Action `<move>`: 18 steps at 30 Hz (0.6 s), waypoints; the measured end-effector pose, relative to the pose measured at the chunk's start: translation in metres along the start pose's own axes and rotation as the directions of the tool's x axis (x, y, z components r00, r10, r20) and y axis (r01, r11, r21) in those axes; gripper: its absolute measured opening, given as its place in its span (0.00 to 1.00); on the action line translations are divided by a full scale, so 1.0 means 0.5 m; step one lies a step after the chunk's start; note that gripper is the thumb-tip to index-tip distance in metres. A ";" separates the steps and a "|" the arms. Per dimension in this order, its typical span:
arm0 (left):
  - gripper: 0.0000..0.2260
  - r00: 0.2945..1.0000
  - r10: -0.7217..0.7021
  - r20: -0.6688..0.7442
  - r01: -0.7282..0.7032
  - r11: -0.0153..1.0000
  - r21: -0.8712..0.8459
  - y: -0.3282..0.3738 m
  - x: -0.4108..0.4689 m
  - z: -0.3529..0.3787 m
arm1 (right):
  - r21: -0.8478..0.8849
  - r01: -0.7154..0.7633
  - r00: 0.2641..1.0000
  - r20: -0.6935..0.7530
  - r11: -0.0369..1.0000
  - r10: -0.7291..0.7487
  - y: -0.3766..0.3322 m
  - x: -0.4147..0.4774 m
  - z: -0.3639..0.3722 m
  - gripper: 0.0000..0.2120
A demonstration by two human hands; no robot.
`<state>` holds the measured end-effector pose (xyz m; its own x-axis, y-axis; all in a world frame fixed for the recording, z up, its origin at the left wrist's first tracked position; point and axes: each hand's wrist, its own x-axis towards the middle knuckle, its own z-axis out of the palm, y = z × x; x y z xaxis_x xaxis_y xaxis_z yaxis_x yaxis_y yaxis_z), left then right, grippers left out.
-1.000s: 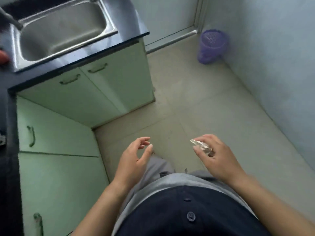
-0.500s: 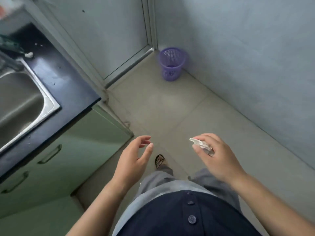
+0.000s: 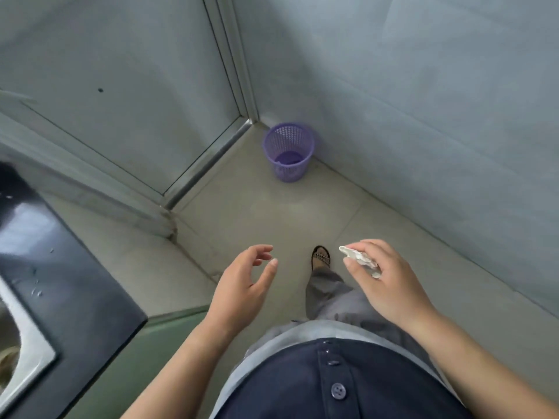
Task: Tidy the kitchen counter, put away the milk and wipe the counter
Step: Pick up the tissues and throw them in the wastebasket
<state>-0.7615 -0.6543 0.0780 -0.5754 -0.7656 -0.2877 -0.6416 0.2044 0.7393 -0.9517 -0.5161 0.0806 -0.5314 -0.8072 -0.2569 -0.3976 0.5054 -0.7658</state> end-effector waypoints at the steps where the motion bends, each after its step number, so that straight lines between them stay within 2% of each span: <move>1: 0.12 1.000 -0.001 -0.009 0.002 1.000 0.005 0.013 0.046 -0.006 | -0.001 0.008 1.000 0.001 1.000 -0.008 -0.008 0.053 -0.015 0.08; 5: 0.10 0.999 -0.028 -0.047 0.028 1.000 -0.006 0.078 0.216 -0.038 | -0.046 0.068 0.997 -0.029 0.997 -0.070 -0.045 0.250 -0.084 0.08; 9: 0.11 0.996 -0.055 -0.065 0.053 0.998 -0.029 0.112 0.357 -0.063 | -0.079 0.069 0.998 0.010 0.995 -0.068 -0.069 0.410 -0.121 0.08; 15: 0.09 0.983 -0.170 -0.066 0.163 0.981 -0.106 0.105 0.522 -0.114 | -0.091 0.040 0.992 0.125 0.995 -0.028 -0.107 0.588 -0.105 0.07; 18: 0.07 0.984 -0.174 -0.035 0.170 0.981 -0.097 0.091 0.637 -0.146 | -0.100 0.027 0.991 0.132 0.995 -0.014 -0.129 0.695 -0.084 0.08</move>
<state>-0.9372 -0.9334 0.0644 -0.4369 -0.8102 -0.3908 -0.6776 0.0107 0.7354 -1.1421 -0.8163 0.0654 -0.4227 -0.8472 -0.3218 -0.4849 0.5114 -0.7095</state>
